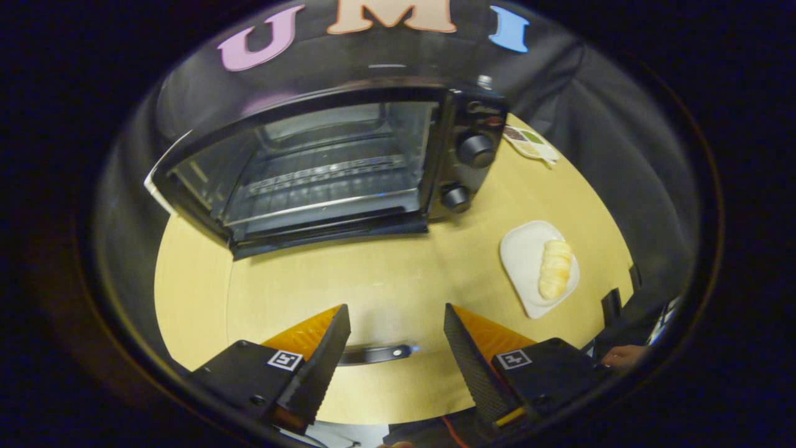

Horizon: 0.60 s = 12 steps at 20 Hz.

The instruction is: Open the toaster oven, put the food inside, and close the toaster oven door.

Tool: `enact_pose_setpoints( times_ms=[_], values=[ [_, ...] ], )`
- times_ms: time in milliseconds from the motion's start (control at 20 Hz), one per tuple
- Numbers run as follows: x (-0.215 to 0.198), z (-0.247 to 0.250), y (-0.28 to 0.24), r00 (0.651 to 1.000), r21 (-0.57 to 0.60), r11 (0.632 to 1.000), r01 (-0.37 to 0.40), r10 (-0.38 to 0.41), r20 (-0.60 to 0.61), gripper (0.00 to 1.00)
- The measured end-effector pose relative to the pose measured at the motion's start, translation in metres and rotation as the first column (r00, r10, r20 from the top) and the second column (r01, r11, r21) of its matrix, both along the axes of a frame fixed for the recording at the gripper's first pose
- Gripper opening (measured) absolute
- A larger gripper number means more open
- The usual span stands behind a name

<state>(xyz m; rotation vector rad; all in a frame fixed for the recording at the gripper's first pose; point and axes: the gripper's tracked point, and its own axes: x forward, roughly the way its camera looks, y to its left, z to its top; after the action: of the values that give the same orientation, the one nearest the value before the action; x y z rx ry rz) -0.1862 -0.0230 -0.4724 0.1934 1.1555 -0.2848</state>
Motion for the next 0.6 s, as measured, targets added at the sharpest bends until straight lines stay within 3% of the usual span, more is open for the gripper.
enact_pose_setpoints(
  times_ms=[250, 600],
  values=[
    [0.005, -0.004, -0.071, 0.989, -0.046, 0.988, 0.149, -0.150, -0.015, 0.97],
    [-0.006, -0.023, -0.160, 0.945, -0.113, 0.942, 0.315, -0.323, -0.054, 0.97]
  ],
)
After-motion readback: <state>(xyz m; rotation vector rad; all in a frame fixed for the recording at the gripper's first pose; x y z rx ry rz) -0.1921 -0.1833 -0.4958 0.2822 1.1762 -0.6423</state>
